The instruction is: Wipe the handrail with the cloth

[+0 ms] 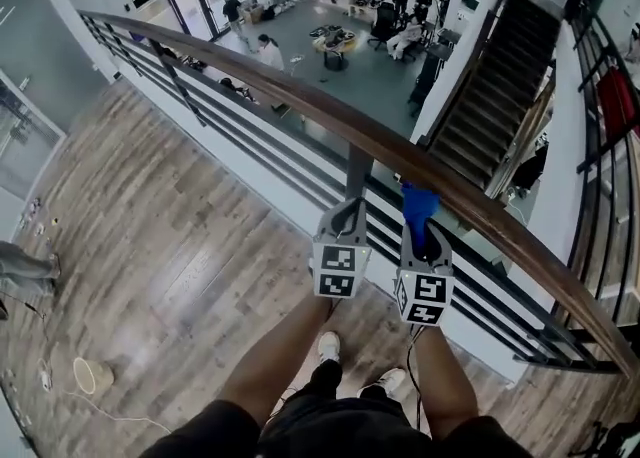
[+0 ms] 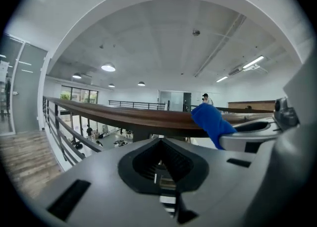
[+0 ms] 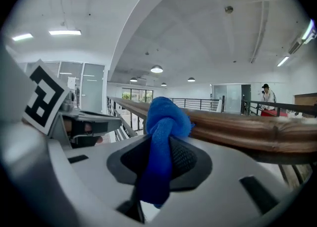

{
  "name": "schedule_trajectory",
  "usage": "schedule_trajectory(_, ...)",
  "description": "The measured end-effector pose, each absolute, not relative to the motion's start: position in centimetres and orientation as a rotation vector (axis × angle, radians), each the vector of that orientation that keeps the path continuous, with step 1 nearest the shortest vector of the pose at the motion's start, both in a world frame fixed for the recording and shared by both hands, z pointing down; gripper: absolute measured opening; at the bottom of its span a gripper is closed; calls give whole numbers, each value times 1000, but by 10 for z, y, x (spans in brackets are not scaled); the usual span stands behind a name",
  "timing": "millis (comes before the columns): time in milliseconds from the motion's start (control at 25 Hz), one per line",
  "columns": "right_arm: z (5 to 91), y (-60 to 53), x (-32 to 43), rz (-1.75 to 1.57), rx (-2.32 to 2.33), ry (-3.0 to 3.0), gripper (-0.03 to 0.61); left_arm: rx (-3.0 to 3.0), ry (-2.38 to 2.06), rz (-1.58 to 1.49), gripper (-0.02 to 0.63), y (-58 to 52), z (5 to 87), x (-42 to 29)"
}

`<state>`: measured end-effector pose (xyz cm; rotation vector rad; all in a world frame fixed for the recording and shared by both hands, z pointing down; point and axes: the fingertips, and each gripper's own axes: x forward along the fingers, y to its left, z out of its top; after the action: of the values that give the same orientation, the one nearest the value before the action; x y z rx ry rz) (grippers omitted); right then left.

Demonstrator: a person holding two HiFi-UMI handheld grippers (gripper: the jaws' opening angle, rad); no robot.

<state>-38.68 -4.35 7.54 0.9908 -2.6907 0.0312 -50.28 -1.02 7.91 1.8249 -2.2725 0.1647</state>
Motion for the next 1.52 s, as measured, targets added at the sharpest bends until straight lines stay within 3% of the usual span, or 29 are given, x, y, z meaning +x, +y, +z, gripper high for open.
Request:
schedule_trajectory(360, 180, -106, -484, 195, 1029, -2507, 104, 1792, -2230, 205, 3, -7, 132, -576)
schedule_trajectory(880, 253, -162, -550, 211, 1027, -2276, 104, 1727, -2242, 286, 4, -9, 168, -619)
schedule_trajectory(1520, 256, -172, -481, 184, 1111, -2228, 104, 1741, -2193, 261, 5, -20, 184, -565)
